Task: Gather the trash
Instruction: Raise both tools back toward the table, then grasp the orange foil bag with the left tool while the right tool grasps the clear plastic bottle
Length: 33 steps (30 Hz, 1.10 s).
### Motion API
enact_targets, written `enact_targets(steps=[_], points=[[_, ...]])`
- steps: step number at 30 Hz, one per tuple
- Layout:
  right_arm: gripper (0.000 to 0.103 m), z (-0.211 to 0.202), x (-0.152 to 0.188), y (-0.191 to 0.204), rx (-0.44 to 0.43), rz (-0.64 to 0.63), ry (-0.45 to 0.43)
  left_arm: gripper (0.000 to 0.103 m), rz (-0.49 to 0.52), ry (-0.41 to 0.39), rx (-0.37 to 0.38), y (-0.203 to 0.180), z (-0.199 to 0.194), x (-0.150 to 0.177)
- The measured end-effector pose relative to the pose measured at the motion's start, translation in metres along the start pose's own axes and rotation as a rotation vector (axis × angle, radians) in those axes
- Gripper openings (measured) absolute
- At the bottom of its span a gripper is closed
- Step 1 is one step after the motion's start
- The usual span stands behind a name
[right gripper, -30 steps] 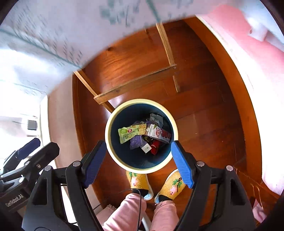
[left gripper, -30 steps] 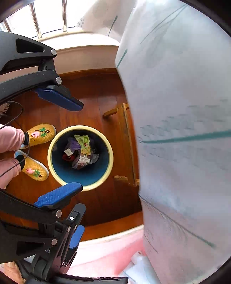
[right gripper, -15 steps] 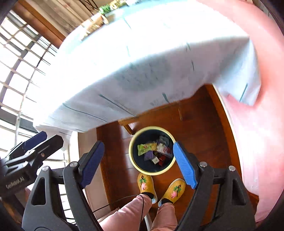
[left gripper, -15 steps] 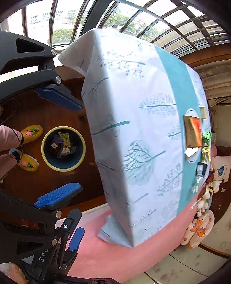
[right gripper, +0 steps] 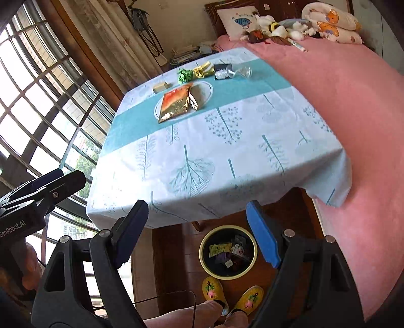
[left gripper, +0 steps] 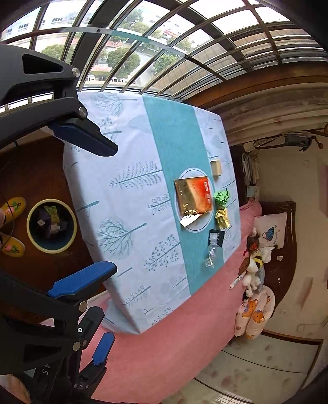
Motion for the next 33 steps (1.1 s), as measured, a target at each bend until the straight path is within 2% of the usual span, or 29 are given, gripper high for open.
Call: enact_targets(steps=[7,14,18,26,33], points=[[0.078,-0.029,-0.06,0.028,0.092,-0.083,-0.133,0.087,-0.012,-0.06,0.023,0.016,-0.005,-0.055],[0.078,-0.029,-0.098,0.035,0.198,-0.138,-0.175,0.087,0.007,-0.04,0.041,0.022,0.02,-0.094],[0.078,-0.018,-0.117,0.021,0.264,-0.165,-0.177,0.087,-0.007,0.002,0.056,0.02,0.047,-0.11],[0.078,0.047,-0.172,-0.029,0.318,-0.253,-0.126,0.087,-0.057,0.044,0.003,0.003,0.122,-0.153],[0.078,0.143,-0.237,-0.088,0.339,-0.439,-0.068,0.087,-0.177,0.135,-0.102,-0.023,0.221,-0.195]])
Point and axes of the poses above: each gripper's, at about its wrist camera, not at the fingertips, and z roughly the way its jaws point, y to its left, x to its underside, the point moved 4 cm from there along z, roughly the way its jaws point, and after that the axes turned 11 degrees about -z, right-handed, at the moved point
